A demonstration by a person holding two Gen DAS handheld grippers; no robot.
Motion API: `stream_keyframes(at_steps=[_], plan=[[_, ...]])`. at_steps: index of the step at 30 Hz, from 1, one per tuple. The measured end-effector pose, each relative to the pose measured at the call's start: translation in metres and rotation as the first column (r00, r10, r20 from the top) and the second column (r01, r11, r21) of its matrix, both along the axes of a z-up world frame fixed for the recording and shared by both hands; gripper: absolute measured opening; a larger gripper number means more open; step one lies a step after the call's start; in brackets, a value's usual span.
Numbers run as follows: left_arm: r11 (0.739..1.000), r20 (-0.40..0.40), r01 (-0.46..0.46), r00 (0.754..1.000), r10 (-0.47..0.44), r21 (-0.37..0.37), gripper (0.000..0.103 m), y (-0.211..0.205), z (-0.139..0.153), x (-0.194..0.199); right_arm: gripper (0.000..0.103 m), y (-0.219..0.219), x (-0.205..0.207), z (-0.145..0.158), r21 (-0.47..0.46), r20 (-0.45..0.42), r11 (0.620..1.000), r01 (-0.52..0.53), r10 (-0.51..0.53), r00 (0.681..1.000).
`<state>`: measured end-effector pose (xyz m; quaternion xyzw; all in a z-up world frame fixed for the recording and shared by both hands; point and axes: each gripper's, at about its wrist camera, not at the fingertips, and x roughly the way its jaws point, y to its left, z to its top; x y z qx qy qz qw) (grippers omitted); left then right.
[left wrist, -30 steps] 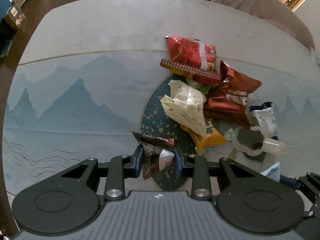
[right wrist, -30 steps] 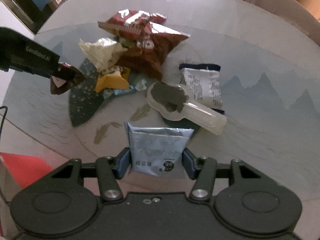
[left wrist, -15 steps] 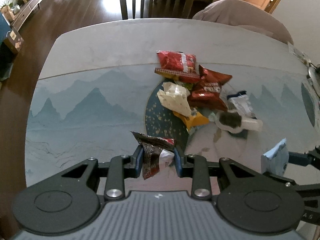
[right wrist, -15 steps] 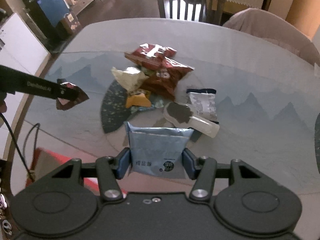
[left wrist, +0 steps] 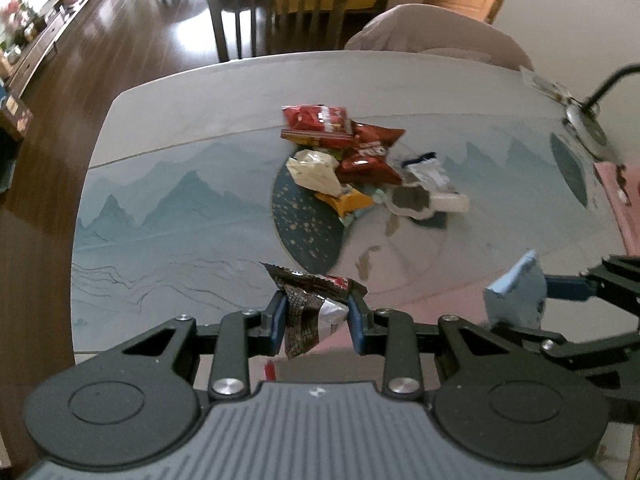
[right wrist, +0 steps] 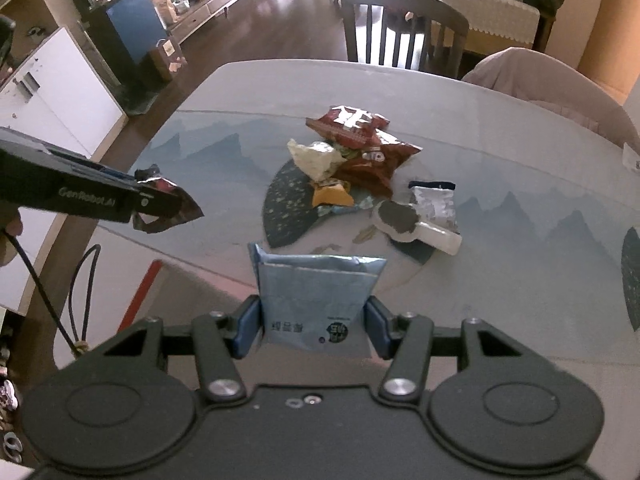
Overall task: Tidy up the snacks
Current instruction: 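Carry the brown wrapper and blue-grey packet into the box and open both tools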
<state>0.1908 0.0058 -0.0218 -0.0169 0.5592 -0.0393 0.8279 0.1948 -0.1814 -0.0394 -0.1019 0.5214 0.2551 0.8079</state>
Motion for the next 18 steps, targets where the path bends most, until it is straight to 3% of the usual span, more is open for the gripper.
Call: stream_keyframes(at_steps=[18], plan=[[0.994, -0.05, 0.106, 0.993, -0.106, 0.0, 0.031, -0.022, -0.002, -0.076, 0.054, -0.005, -0.07, -0.006, -0.001, -0.021, 1.0, -0.011, 0.011, 1.0]])
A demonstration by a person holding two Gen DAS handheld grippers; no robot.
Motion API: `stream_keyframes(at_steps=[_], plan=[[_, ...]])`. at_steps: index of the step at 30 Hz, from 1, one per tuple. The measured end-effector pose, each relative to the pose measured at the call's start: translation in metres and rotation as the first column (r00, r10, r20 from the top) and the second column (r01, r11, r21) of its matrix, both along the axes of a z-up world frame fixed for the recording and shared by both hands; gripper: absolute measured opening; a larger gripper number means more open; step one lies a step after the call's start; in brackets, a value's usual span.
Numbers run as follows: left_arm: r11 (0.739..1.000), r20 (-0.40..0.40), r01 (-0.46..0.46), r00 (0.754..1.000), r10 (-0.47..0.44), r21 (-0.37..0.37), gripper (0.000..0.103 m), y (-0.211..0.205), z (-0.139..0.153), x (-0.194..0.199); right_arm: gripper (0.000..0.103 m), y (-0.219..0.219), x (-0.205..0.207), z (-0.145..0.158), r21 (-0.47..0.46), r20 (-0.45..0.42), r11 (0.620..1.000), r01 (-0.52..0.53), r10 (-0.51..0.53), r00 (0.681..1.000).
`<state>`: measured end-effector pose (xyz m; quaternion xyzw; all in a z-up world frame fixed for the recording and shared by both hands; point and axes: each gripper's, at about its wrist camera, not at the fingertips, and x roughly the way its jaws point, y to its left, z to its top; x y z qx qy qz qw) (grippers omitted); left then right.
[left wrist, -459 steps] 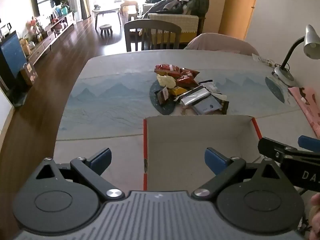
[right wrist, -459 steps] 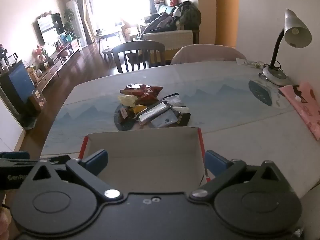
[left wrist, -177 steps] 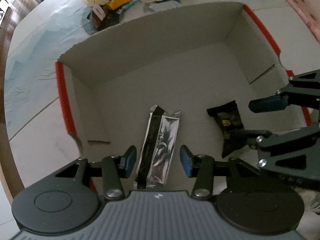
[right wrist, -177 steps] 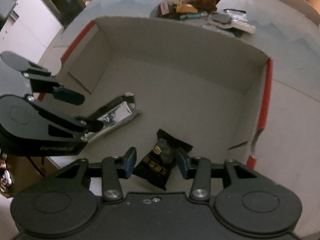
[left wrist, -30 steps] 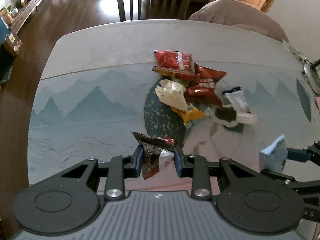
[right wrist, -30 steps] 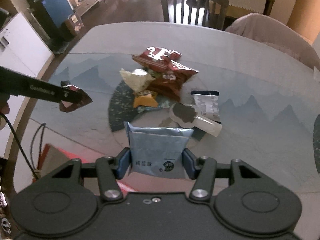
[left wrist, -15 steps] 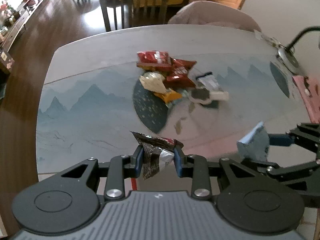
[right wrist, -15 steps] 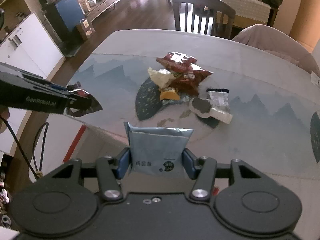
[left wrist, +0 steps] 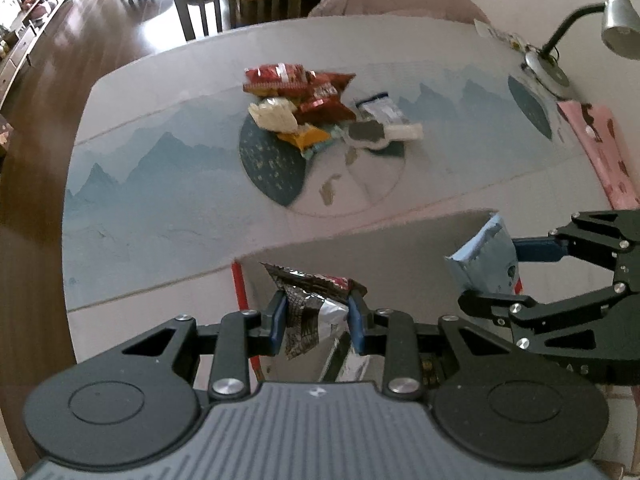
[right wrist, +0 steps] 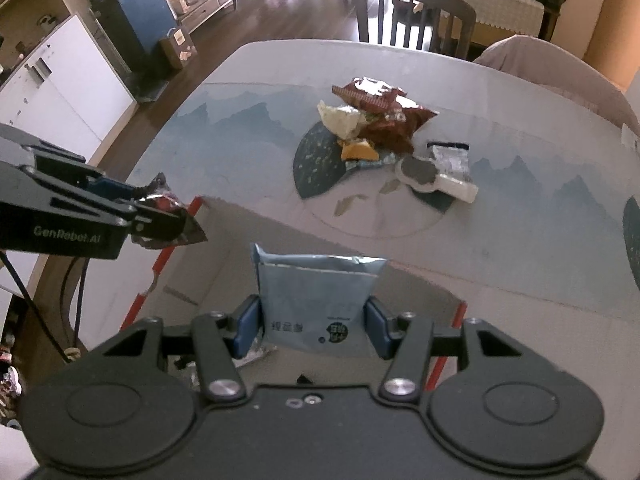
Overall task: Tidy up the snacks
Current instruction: 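Carry the brown wrapper and blue-grey packet into the box and open both tools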
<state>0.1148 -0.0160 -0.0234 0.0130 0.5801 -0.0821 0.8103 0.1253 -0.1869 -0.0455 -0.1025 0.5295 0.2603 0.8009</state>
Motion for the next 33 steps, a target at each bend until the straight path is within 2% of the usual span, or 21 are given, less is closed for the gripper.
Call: stream_keyframes(at_steps=[6, 16, 26, 33], plan=[[1.0, -0.038, 0.029, 0.999, -0.028, 0.012, 0.031, -0.008, -0.017, -0.02, 0.054, -0.002, -0.015, -0.013, -0.007, -0.026, 1.0, 0.0, 0.0, 1.0], [0.995, -0.109, 0.077, 0.992, -0.07, 0.058, 0.031, -0.02, -0.058, -0.038, 0.054, 0.003, -0.035, -0.055, -0.067, -0.089, 0.998, -0.012, 0.006, 0.996], [0.992, -0.182, 0.09, 0.981, -0.073, 0.091, 0.031, -0.031, -0.102, -0.039, 0.054, 0.012, -0.046, -0.103, -0.151, -0.146, 0.988, -0.031, 0.009, 0.989], [0.989, -0.225, 0.106, 0.971, -0.08, 0.103, 0.031, -0.039, -0.126, -0.042, 0.055, 0.014, -0.052, -0.12, -0.18, -0.176, 0.983, -0.034, 0.002, 0.984]])
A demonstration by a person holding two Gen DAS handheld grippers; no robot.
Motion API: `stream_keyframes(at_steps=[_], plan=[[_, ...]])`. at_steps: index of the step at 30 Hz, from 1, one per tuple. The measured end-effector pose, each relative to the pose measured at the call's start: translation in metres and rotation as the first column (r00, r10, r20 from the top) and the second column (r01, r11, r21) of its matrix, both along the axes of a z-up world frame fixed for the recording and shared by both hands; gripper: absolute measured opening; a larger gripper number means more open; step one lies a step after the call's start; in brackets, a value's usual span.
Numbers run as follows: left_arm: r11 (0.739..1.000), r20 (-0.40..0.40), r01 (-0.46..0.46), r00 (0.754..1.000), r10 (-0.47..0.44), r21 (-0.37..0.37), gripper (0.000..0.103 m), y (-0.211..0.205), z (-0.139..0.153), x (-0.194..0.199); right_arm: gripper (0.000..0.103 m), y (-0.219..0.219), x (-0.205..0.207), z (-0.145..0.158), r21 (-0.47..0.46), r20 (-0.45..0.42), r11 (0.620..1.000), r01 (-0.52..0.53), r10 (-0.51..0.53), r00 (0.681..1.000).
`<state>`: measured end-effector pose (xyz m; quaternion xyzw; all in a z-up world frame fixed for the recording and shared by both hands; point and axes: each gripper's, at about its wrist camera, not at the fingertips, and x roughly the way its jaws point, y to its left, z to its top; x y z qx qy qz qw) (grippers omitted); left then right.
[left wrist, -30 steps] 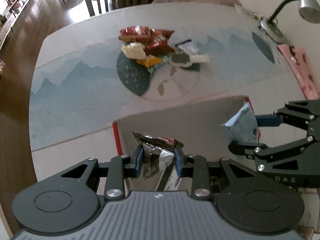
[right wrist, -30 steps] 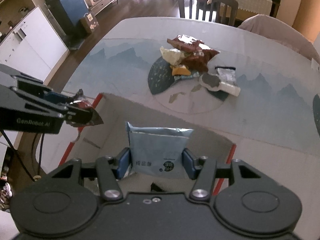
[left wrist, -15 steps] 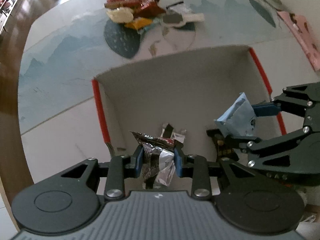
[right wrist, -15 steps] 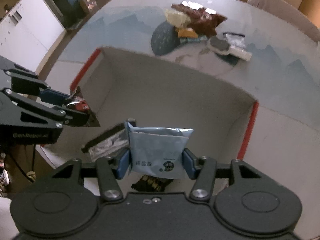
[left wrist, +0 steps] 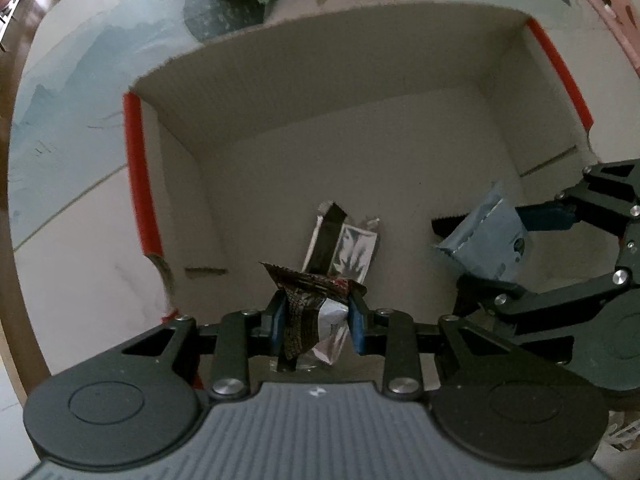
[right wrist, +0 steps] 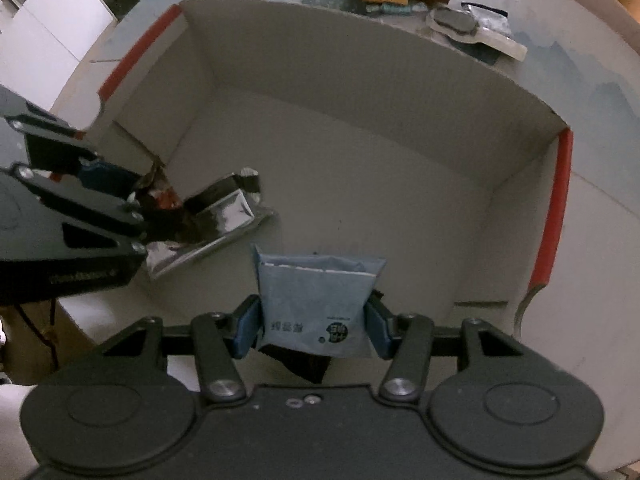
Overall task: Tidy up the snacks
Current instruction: 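Carry the brown wrapper and blue-grey packet into the box and open both tools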
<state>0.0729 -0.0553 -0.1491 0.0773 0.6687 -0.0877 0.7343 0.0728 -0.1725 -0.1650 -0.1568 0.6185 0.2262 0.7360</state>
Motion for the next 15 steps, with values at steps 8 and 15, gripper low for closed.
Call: stream_keyframes(at_steps=[8, 15], plan=[[1.0, -0.032, -0.02, 0.999, 0.019, -0.017, 0.031, -0.002, -0.014, 0.0, 0.057, -0.002, 0.003, -0.01, -0.008, -0.018, 1.0, 0.02, -0.02, 1.0], [0.998, -0.041, -0.023, 0.999, 0.021, -0.054, 0.031, 0.001, -0.016, 0.001, 0.064, -0.003, 0.005, -0.01, 0.01, -0.012, 0.999, 0.038, -0.038, 0.999]])
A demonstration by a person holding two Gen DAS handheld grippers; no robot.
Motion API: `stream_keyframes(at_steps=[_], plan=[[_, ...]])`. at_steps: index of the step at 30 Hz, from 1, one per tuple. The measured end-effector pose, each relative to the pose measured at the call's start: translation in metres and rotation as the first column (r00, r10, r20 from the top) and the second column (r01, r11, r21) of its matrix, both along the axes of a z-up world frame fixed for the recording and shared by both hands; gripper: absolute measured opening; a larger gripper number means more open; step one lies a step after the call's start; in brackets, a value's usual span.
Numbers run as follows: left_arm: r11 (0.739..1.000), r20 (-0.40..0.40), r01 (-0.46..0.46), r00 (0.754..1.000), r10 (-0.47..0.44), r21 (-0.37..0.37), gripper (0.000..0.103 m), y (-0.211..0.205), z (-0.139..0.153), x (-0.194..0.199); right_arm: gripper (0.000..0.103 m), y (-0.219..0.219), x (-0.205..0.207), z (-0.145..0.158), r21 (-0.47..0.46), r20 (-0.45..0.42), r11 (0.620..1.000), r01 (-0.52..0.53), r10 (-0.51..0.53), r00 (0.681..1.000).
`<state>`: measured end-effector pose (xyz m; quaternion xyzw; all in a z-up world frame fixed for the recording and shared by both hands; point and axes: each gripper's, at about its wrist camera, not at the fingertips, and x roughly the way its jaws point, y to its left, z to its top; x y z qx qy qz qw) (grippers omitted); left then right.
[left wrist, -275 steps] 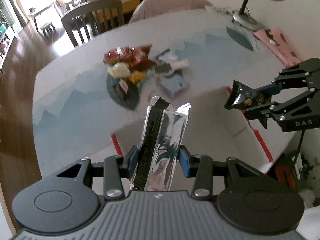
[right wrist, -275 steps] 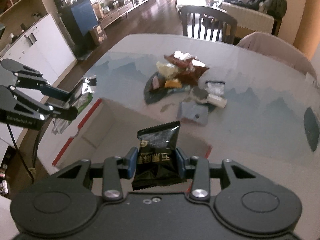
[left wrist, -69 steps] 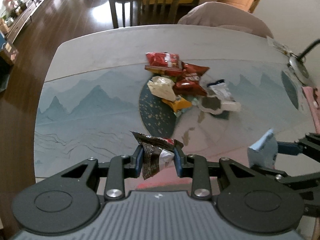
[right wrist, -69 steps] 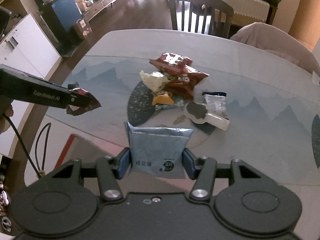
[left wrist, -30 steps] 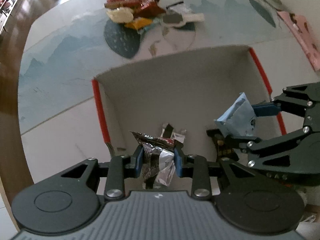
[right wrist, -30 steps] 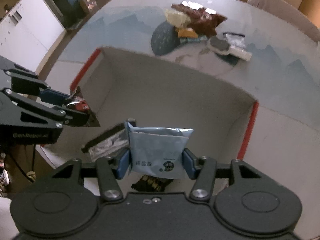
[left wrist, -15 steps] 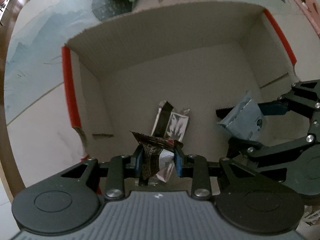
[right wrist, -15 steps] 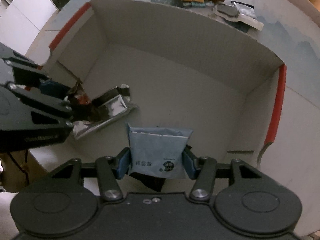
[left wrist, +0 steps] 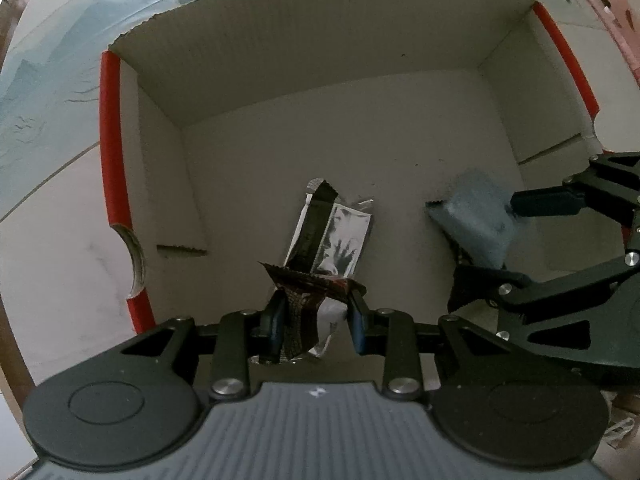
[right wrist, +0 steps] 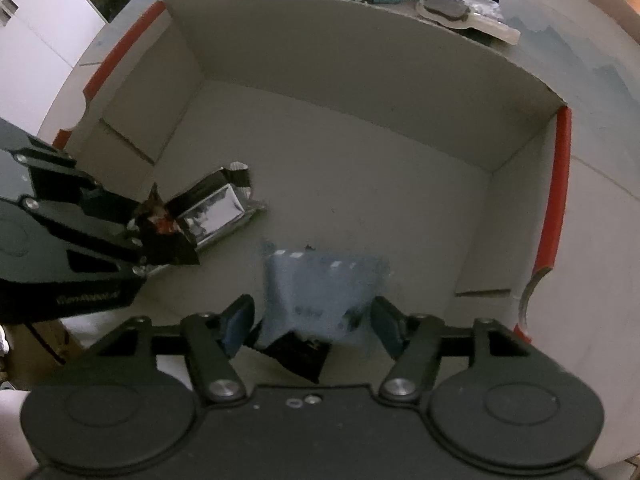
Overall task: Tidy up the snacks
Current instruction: 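Carry the brown wrapper and blue-grey packet into the box and open both tools, then move both tools back toward the snack pile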
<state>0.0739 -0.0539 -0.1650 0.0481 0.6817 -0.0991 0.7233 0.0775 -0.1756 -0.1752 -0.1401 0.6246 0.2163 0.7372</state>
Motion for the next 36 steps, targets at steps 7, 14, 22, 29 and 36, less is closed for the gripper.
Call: stream_keyframes(at_steps=[7, 14, 22, 29, 36], plan=[[1.0, 0.013, -0.009, 1.0, 0.009, -0.03, 0.031, 0.01, 0.008, 0.002, 0.065, -0.005, -0.004, 0.015, 0.023, 0.013, 1.0, -0.002, 0.001, 1.0], [0.998, 0.086, -0.017, 0.996, 0.023, -0.062, 0.058, 0.02, 0.035, -0.006, 0.068, -0.012, -0.006, 0.041, 0.066, 0.058, 0.998, 0.017, -0.021, 0.998], [0.997, 0.173, -0.025, 0.984, 0.037, -0.069, 0.058, 0.021, 0.068, -0.011, 0.073, -0.021, -0.005, 0.077, 0.126, 0.128, 0.991, 0.04, -0.056, 0.99], [0.997, 0.244, -0.029, 0.969, 0.045, -0.068, 0.058, 0.025, 0.101, -0.003, 0.079, -0.026, -0.001, 0.108, 0.179, 0.187, 0.983, 0.043, -0.077, 0.979], [0.998, 0.323, -0.026, 0.946, 0.042, -0.053, 0.058, 0.028, 0.131, 0.005, 0.083, -0.027, 0.009, 0.136, 0.21, 0.245, 0.977, 0.041, -0.093, 0.965]])
